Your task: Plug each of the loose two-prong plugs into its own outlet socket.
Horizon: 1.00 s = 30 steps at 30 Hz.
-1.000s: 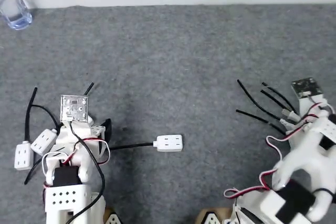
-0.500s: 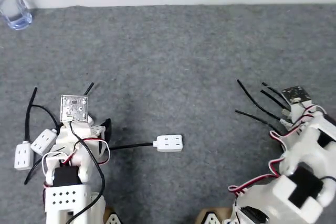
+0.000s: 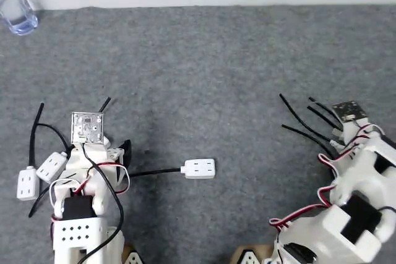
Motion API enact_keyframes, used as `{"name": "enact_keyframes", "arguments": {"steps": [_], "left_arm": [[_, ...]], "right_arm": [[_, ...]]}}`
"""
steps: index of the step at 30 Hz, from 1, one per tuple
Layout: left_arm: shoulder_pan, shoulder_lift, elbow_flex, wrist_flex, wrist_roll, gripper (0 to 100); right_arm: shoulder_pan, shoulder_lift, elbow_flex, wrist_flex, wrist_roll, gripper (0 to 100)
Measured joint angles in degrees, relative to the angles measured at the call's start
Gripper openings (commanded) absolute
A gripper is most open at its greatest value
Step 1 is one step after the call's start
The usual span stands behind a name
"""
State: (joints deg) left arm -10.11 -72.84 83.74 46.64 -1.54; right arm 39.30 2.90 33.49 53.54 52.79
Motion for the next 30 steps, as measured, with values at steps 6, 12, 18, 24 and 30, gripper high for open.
{"name": "enact_keyframes", "arguments": {"steps": [6,12,18,24,30], "left_arm": [[0.00,0.00,0.00,0.00,0.00,23],[0.00,0.00,0.00,0.00,0.00,23],[0.00,0.00,0.00,0.00,0.00,23],[0.00,0.00,0.00,0.00,0.00,23],[0.00,0.00,0.00,0.00,0.00,23]], "right_arm": [[-5.98,-10.11,-3.08,12.48,-11.25,0.8],[-14.33,-20.57,-11.60,28.48,-33.41,1.2],[-28.75,-22.24,-15.65,36.57,-58.37,0.8],[-35.25,-22.42,-12.22,31.03,-74.20,0.8],[-35.78,-22.42,3.87,13.10,-82.46,0.8]]}}
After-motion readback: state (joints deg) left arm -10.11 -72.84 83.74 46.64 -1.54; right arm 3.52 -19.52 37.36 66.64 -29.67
